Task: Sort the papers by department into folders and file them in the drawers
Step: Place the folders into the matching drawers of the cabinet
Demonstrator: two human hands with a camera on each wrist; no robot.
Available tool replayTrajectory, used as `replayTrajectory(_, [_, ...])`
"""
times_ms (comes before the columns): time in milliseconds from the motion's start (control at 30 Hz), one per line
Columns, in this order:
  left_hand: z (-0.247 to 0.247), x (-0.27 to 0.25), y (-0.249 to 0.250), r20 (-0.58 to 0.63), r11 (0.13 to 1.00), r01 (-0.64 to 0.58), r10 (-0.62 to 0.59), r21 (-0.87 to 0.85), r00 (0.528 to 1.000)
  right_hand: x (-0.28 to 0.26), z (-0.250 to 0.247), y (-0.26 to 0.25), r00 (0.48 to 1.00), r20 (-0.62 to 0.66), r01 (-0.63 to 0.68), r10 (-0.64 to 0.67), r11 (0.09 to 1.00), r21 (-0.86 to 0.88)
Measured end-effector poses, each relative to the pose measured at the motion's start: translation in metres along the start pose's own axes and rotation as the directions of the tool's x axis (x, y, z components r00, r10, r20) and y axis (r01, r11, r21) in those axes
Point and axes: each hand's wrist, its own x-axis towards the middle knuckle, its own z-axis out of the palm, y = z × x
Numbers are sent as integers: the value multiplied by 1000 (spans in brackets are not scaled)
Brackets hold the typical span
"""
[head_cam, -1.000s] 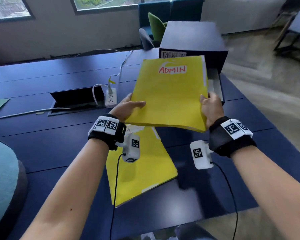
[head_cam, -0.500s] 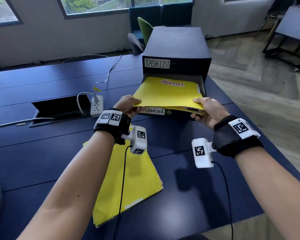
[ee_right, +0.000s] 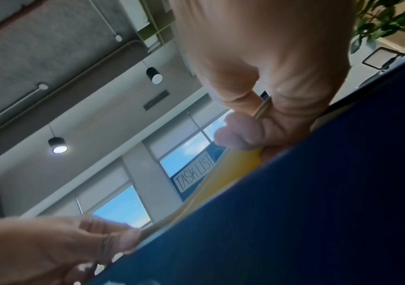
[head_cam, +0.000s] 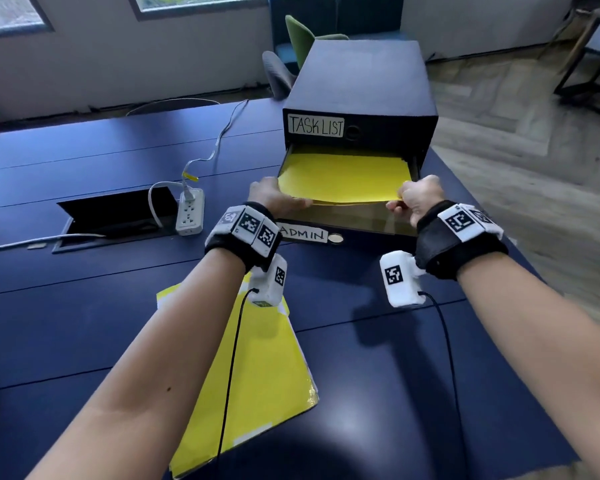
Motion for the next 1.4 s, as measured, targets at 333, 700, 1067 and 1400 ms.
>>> replayTrajectory(333, [8,-6,6,32,881,-20,5,473,999,-5,6,11,997,82,33,-3,927,-373])
replayTrajectory(700, [5,-11,-12,75,837,-147,126,527,989,-23,0,13,962,161,261,-220,565,-783])
replayTrajectory(1067, [10,2,-20,-106,880,-261,326,398,939,-3,27,24,798,534,602,-279,345,-720])
replayTrajectory(1400, [4,50,22,-98,735,-424,549,529,830,46,36,-3,745,422,521,-517,55,-852])
